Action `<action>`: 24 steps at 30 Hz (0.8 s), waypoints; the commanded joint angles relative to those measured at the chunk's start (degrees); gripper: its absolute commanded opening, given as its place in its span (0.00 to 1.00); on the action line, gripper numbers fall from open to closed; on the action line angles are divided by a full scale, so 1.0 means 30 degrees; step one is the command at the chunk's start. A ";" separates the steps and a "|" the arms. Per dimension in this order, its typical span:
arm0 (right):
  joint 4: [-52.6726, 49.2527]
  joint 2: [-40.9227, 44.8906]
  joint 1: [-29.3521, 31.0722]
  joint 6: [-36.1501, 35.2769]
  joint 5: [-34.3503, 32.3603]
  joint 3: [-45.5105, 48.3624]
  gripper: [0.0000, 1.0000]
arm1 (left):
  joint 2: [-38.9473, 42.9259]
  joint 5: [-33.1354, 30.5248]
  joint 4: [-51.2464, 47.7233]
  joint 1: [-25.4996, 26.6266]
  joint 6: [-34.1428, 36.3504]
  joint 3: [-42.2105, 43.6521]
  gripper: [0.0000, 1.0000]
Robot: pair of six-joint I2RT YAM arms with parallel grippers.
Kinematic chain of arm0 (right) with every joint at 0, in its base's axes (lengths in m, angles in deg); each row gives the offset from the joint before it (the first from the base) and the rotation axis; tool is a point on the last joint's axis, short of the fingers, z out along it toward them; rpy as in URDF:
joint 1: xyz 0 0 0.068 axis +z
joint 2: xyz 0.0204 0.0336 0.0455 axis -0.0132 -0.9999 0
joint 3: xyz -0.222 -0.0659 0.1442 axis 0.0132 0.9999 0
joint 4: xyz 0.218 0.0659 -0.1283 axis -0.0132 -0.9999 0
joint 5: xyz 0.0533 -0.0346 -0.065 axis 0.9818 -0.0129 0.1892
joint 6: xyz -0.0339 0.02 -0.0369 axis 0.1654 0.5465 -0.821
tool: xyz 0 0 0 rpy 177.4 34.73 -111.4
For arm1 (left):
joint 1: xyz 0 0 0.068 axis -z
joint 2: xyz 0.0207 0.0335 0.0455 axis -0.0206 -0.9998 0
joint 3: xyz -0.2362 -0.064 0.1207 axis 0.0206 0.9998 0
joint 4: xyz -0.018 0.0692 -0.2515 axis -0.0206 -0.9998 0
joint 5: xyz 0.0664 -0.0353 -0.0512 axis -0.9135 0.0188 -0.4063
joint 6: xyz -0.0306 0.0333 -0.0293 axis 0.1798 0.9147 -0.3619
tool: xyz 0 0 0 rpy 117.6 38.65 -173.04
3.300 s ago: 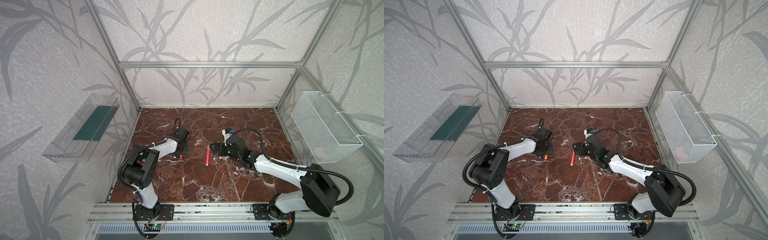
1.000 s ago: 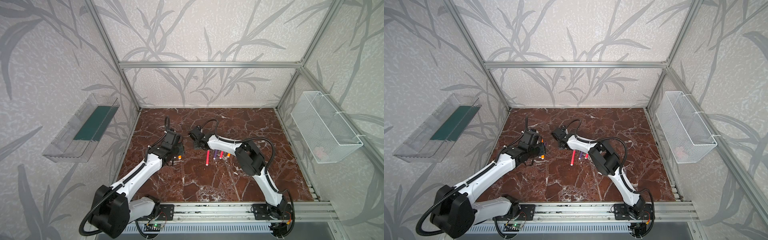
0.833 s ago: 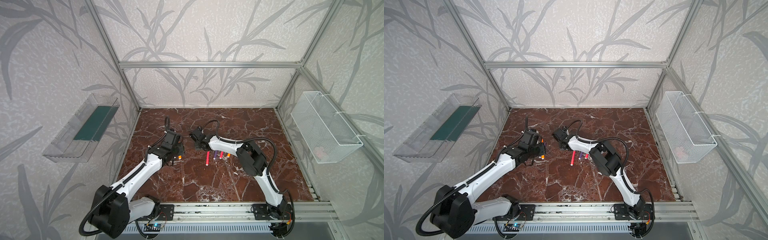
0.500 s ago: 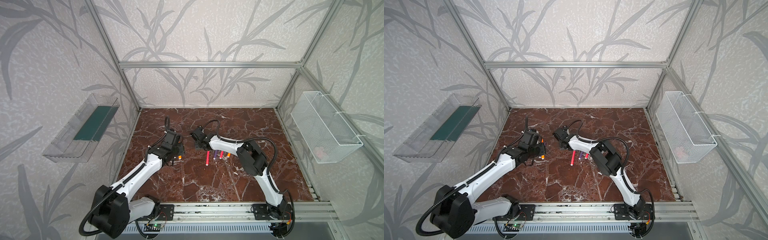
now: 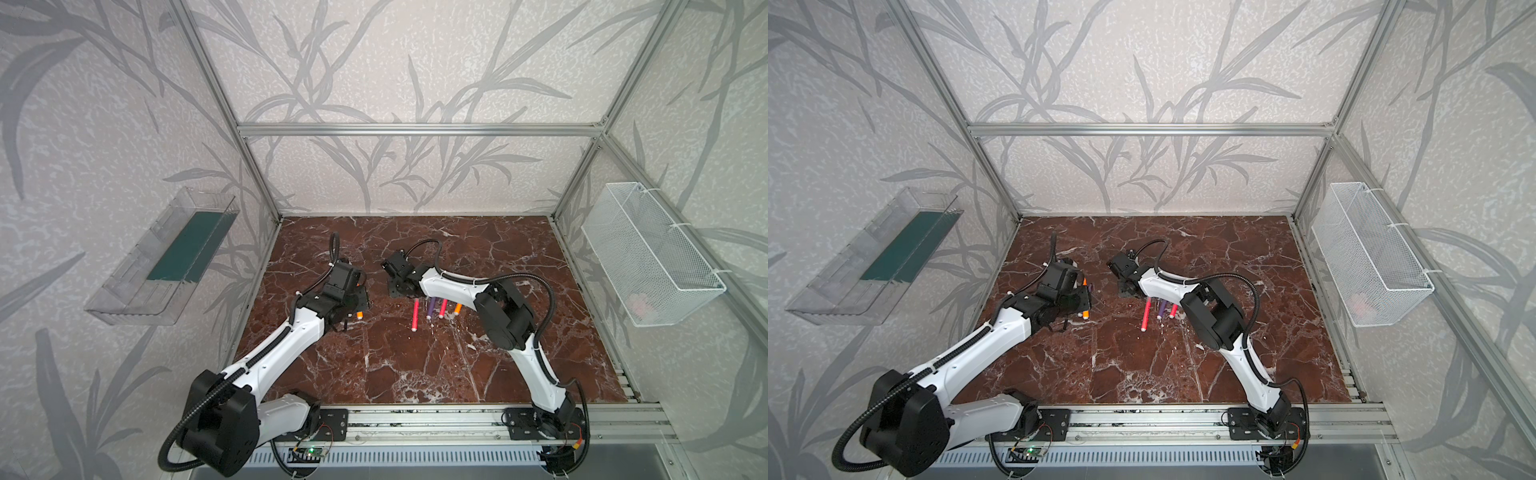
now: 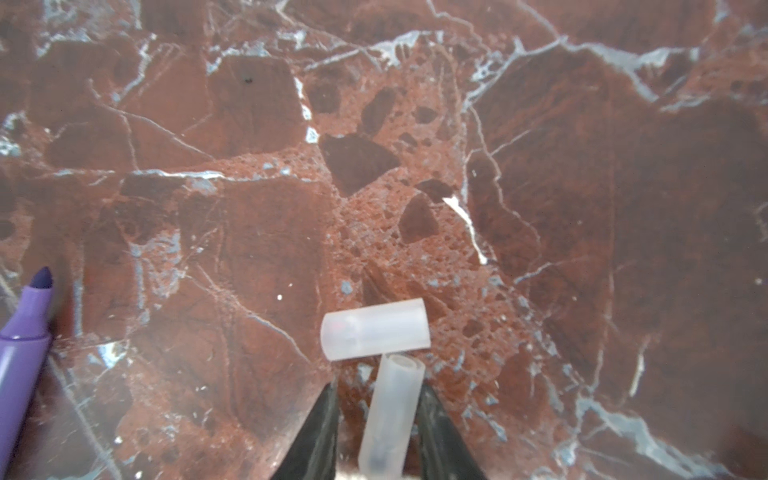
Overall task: Insert the pens into the pen caps
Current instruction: 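Lower the right gripper and grasp a white cap upright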
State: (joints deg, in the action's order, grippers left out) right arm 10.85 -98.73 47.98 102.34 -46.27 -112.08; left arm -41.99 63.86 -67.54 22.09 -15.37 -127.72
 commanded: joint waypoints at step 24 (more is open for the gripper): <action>-0.3531 -0.1853 0.0255 -0.0316 -0.1380 -0.3003 0.28 | 0.0034 0.0262 0.0025 0.0169 0.0122 0.0038 0.00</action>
State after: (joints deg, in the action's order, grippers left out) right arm 2.94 -103.59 48.46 101.71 -49.76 -120.78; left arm -41.99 64.87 -67.41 22.37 -15.35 -127.72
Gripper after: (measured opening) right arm 0.280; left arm 0.142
